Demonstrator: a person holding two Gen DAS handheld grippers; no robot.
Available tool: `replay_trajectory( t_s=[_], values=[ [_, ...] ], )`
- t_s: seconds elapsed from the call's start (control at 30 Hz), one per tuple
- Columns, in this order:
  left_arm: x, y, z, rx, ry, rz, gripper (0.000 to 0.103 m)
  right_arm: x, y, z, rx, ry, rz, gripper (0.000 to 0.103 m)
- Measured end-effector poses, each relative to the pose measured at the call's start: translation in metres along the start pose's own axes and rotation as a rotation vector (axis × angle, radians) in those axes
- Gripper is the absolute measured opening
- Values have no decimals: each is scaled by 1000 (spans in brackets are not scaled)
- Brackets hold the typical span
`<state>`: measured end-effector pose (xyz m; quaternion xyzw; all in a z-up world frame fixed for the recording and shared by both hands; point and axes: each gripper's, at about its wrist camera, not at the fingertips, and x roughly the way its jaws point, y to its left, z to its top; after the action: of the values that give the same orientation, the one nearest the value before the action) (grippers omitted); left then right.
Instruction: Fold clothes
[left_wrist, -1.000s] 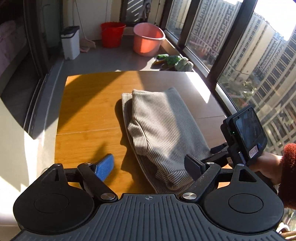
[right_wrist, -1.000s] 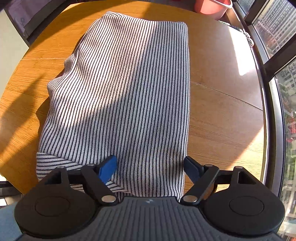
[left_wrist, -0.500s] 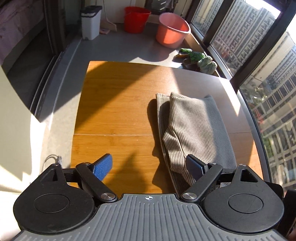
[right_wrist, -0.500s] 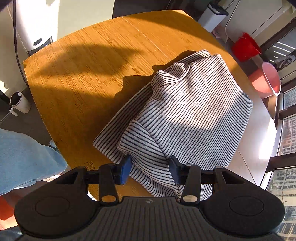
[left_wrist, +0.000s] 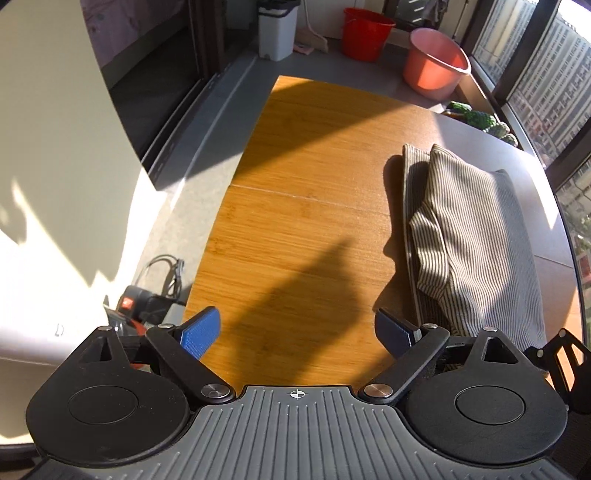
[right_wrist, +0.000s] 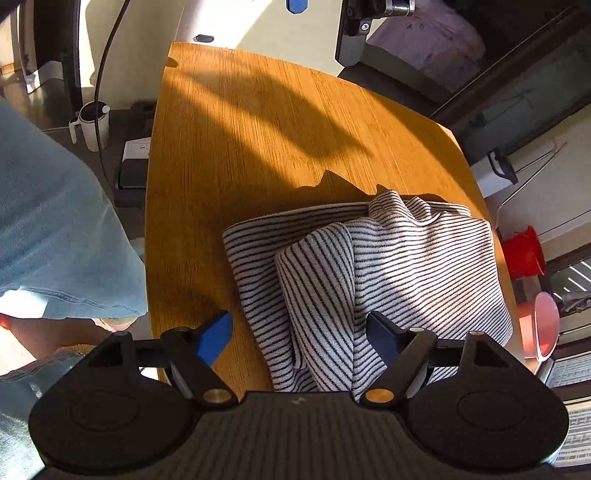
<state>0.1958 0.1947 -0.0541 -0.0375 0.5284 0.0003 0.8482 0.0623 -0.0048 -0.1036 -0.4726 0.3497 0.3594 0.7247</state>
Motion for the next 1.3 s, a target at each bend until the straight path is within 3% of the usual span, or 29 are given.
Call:
replay_trajectory(
  t_s=[0.07, 0.1, 0.2, 0.33, 0.43, 0.53, 0.6, 0.7, 0.73, 0.8, 0.83, 0.87, 0.93, 0.97, 1.03, 1.1, 1.23, 1.3],
  values=[
    [2, -10, -7, 86, -19, -35, 95, 4, -9, 1, 37, 11, 8, 53],
    [5, -16, -11, 142, -21, -53, 95, 7, -26, 3, 132, 35, 69, 47],
    [8, -40, -22, 358, -48, -111, 95, 23, -95, 0, 505, 128, 309, 40],
    [7, -85, -51, 777, -152, -218, 97, 59, -169, -30, 906, 249, 618, 38],
    [20, -113, -80, 1093, -285, -209, 98, 74, -184, -40, 979, 299, 724, 38],
    [39, -135, -98, 1323, -415, -163, 98, 81, -191, -44, 1004, 327, 781, 38],
    [49, -147, -100, 1401, -467, -144, 98, 80, -191, -41, 965, 328, 784, 38],
    [59, -161, -95, 1464, -458, -181, 100, 74, -187, -36, 891, 312, 766, 38],
    [61, -164, -94, 1472, -448, -191, 100, 72, -186, -35, 879, 304, 761, 38],
    [65, -167, -94, 1486, -414, -236, 88, 66, -184, -35, 861, 282, 742, 38],
    [66, -168, -95, 1497, -390, -261, 74, 61, -182, -35, 839, 268, 723, 39],
    [66, -169, -93, 1483, -375, -277, 67, 53, -181, -35, 805, 253, 695, 39],
    [64, -172, -87, 1435, -353, -304, 59, 33, -178, -38, 747, 204, 635, 48],
    [64, -173, -77, 1369, -310, -330, 58, 16, -175, -42, 698, 164, 571, 53],
    [65, -175, -54, 1200, -199, -391, 55, -18, -167, -48, 599, 84, 443, 79],
    [69, -173, -22, 950, -73, -471, 54, -37, -157, -53, 506, 45, 313, 83],
    [85, -152, 30, 504, 110, -619, 53, -30, -133, -53, 276, 15, 127, 83],
    [93, -145, 46, 371, 157, -665, 53, -11, -121, -47, 179, 3, 39, 83]
  ],
)
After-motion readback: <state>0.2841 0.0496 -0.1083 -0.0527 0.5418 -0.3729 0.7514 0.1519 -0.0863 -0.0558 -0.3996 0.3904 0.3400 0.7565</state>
